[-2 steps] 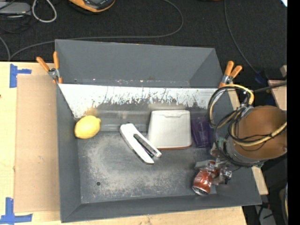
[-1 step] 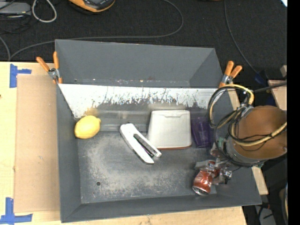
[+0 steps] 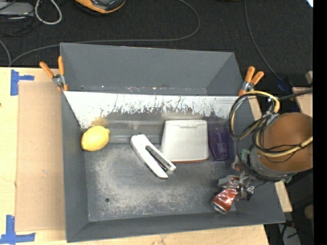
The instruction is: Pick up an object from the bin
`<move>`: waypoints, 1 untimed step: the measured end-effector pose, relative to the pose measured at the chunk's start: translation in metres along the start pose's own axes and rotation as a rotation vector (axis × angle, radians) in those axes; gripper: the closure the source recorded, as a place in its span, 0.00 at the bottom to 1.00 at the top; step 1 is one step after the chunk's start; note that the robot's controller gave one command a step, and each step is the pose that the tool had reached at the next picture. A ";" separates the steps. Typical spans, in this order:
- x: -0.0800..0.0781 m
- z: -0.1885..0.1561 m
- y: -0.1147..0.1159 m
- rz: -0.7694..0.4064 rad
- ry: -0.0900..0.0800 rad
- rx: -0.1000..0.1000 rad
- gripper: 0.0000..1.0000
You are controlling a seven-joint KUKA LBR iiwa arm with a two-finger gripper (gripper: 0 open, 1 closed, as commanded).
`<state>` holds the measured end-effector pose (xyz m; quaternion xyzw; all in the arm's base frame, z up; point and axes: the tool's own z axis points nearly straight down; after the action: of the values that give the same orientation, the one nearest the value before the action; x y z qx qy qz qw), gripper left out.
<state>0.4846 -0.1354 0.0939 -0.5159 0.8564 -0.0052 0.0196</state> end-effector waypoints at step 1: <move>0.000 -0.025 -0.001 0.004 0.000 0.002 1.00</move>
Offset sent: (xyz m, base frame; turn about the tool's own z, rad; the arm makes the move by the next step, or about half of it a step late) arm -0.0008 -0.0007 0.0966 0.0032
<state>0.4847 -0.1360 0.1187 -0.5142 0.8574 -0.0062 0.0200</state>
